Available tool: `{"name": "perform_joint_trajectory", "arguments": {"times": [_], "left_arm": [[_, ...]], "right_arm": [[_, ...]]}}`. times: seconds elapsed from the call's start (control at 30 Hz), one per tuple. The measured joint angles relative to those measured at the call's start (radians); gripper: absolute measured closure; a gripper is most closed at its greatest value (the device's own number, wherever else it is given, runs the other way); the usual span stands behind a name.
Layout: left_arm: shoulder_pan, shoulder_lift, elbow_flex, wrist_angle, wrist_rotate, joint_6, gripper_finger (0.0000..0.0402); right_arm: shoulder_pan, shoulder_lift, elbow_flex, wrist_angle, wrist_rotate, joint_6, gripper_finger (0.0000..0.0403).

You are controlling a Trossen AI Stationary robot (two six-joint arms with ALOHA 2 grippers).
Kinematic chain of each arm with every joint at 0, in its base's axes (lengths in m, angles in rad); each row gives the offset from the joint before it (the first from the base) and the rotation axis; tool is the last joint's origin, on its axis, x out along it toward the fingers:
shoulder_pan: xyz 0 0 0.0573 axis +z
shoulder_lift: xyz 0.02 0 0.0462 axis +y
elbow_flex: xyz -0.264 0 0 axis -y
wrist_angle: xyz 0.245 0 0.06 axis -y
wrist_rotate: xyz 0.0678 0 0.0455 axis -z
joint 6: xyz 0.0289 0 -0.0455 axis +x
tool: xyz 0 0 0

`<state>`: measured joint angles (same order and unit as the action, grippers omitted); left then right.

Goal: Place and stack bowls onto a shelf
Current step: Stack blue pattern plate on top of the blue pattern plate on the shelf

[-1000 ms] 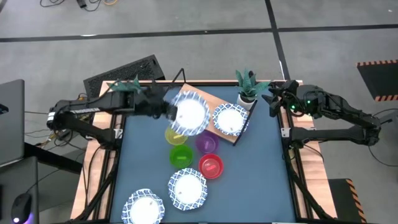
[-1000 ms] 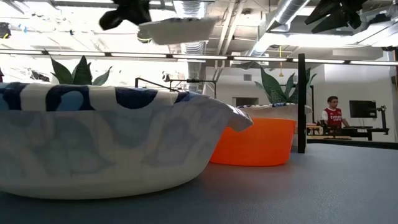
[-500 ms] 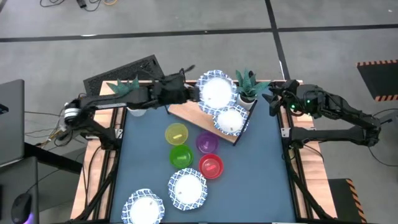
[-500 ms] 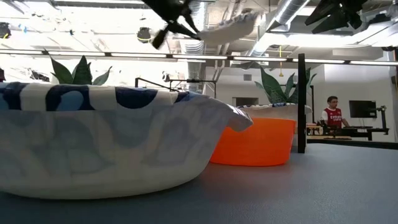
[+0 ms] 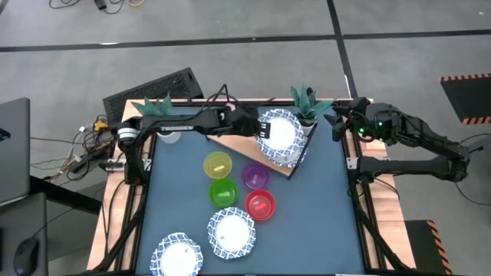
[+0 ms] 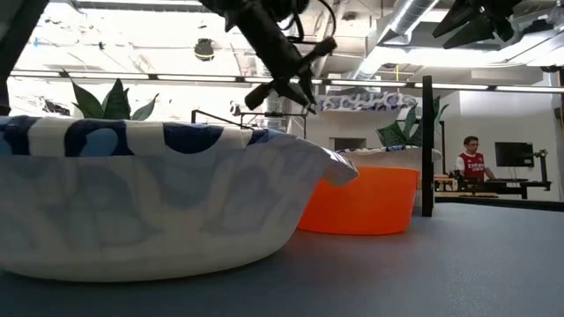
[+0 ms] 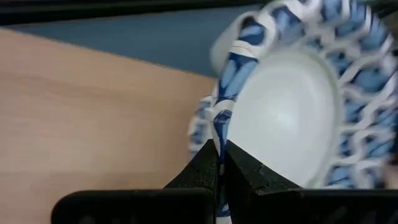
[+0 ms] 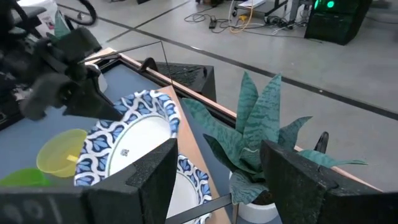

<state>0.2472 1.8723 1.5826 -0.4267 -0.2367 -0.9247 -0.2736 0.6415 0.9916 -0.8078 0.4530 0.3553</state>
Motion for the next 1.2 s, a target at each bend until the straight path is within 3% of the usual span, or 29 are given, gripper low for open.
{"name": "perform_joint_trajectory", "arguments": {"times": [0.2, 0.87, 1.2], "left_arm": [[0.002, 0.047, 0.059, -0.042, -0.010, 0.026, 0.0401], [-0.014, 0.056, 0.060, 0.002, 0.007, -0.035, 0.0401], [-0.016, 0.114, 0.058, 0.034, 0.102, -0.073, 0.0401]], "right_arm": [[-0.004, 0.000, 0.000, 0.000, -0.001, 0.003, 0.0147], [-0.004, 0.000, 0.000, 0.000, -0.001, 0.003, 0.0147], [-0.004, 0.000, 0.000, 0.000, -0.001, 0.003, 0.0147]]}}
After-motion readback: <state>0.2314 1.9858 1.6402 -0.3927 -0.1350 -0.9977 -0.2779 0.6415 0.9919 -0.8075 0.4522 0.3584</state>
